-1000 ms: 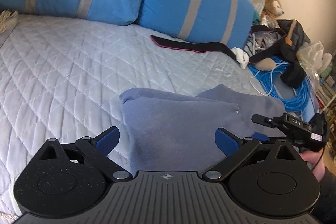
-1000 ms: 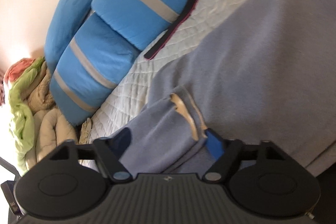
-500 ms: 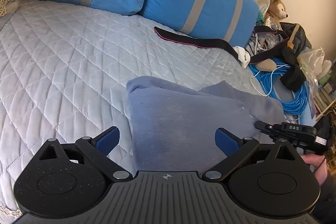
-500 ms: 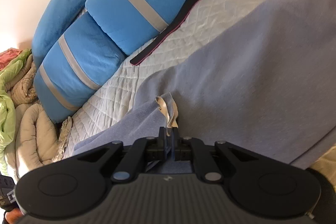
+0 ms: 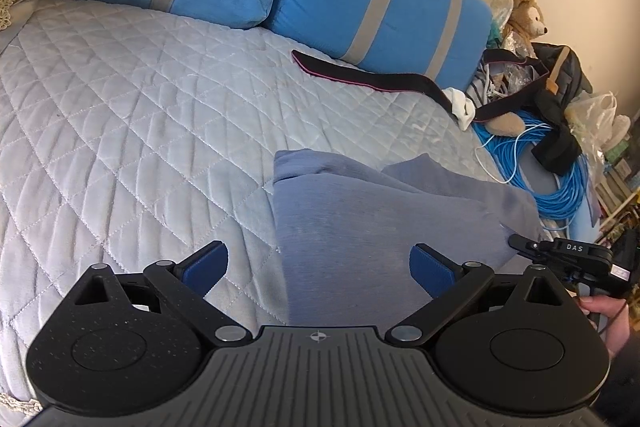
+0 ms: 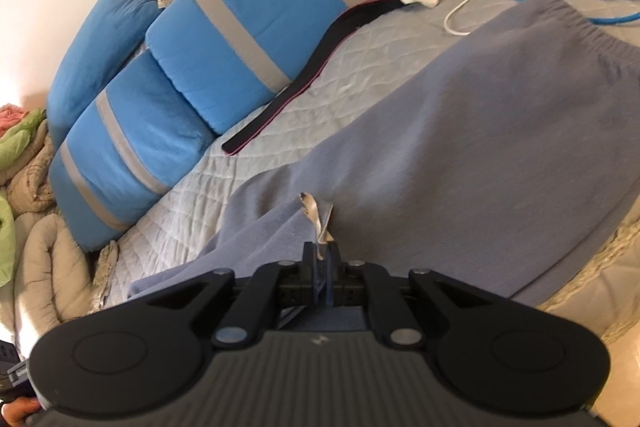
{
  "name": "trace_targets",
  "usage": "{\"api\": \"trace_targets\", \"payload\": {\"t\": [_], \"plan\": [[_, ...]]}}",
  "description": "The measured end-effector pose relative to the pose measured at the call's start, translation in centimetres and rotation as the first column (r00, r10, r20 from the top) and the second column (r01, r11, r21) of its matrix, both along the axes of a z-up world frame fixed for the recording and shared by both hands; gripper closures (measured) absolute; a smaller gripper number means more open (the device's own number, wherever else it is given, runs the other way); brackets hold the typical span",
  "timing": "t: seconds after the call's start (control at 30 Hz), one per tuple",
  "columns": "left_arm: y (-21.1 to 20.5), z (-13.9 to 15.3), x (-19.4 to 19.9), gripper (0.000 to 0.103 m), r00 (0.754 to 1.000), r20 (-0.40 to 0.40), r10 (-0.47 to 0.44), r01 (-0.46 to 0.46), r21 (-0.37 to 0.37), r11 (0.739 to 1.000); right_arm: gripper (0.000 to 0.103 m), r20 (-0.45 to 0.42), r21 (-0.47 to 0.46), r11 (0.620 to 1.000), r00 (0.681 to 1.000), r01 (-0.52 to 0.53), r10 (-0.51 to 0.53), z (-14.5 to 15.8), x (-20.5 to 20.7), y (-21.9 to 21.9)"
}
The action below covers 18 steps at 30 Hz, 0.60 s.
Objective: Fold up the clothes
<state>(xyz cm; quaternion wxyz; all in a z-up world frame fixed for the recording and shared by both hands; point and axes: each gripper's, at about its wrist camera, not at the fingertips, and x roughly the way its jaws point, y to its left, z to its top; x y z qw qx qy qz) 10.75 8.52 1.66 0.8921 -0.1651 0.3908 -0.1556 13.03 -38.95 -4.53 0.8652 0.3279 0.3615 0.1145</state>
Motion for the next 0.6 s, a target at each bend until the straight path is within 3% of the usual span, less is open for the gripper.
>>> {"api": "trace_targets", "payload": {"t": [0.13, 0.2, 0.3, 0.4, 0.6], "plan": [[-0.3, 0.0, 0.3, 0.003, 1.0, 0.003, -0.003, 0.003, 0.011, 1.0, 0.102, -0.043, -0.039, 0.999, 0.999, -0.011, 0.009, -1.0, 0.4, 0.3], [-0.6, 0.1, 0.5, 0.003, 1.0, 0.011, -0.008, 0.008, 0.023, 1.0, 0.045, -0.079, -0.096, 0.995, 0.997, -0.003, -0.004, -1.4, 0.5, 0.6], [-1.0, 0.3, 0.9, 0.003, 0.999, 0.025, -0.026, 0.025, 0.032, 0.999, 0.01, -0.047, -0.107, 0.994, 0.999, 0.004, -0.009, -1.3, 0.1, 0.8], [-1.5, 0.5, 1.8, 0.003, 0.999, 0.035, -0.037, 0.036, 0.036, 0.999, 0.0, -0.007, -0.171, 0.985, 1.0, 0.015, -0.016, -0.6, -0.4, 1.6], [-2.2, 0.8, 3.7, 0.003, 0.997, 0.072, -0.034, 0.03, 0.059, 0.998, 0.0, 0.073, -0.266, 0.964, 0.997, 0.002, 0.018, 1.0, -1.6, 3.6]]}}
